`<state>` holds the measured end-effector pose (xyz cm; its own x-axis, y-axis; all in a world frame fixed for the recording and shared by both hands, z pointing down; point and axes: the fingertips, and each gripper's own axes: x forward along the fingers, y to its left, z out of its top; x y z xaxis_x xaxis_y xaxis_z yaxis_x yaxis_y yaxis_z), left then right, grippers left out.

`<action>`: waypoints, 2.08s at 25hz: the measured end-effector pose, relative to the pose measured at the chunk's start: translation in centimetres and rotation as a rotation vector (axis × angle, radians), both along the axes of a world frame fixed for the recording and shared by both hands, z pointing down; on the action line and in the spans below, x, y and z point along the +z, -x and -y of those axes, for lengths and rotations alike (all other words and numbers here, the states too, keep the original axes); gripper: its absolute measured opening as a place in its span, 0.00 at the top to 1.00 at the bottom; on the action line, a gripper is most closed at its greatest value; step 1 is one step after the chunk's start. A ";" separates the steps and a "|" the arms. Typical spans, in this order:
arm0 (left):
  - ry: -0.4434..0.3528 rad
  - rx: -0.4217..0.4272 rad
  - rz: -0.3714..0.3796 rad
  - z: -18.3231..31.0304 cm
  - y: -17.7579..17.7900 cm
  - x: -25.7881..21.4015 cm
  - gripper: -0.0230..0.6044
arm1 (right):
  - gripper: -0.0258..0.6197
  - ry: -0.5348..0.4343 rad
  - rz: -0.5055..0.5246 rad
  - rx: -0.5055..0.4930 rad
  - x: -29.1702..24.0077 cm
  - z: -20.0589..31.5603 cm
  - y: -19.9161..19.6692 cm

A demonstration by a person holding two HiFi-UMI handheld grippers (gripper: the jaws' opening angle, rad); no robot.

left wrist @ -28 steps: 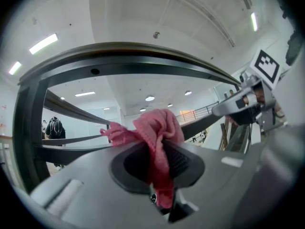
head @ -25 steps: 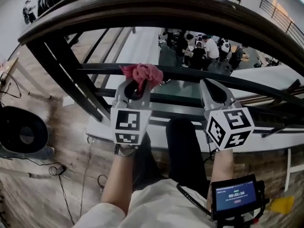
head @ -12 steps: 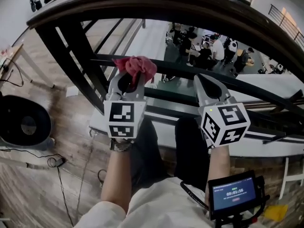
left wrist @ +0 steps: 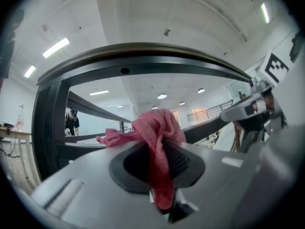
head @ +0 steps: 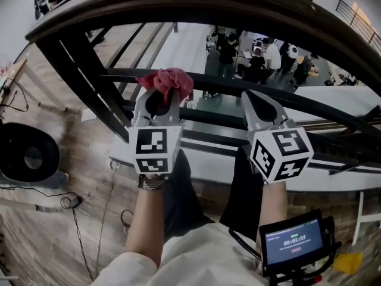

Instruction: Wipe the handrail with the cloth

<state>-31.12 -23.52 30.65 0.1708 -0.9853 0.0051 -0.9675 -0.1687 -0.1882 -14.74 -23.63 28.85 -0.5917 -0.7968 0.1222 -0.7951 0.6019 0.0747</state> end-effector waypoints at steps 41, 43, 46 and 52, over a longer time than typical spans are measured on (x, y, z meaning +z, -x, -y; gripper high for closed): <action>0.023 0.252 -0.019 2.2 -38.1 2.8 0.85 | 0.96 -0.034 -0.002 0.255 -0.5 -6.3 -33.6; 0.010 0.265 -0.027 2.2 -39.6 2.3 0.85 | 0.96 -0.036 -0.004 0.273 -0.7 -6.7 -35.1; -0.014 0.293 -0.027 2.2 -41.9 1.7 0.85 | 0.96 -0.034 -0.009 0.295 -0.6 -7.3 -36.7; -0.003 0.391 -0.046 1.7 -45.6 1.6 0.85 | 0.96 -0.032 -0.023 0.316 -0.6 -8.7 -38.5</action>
<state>14.45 -25.25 32.26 0.5334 -0.8458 -0.0140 -0.8378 -0.5259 -0.1470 23.72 -14.96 28.23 -0.3115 -0.9445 0.1041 -0.9403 0.3222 0.1100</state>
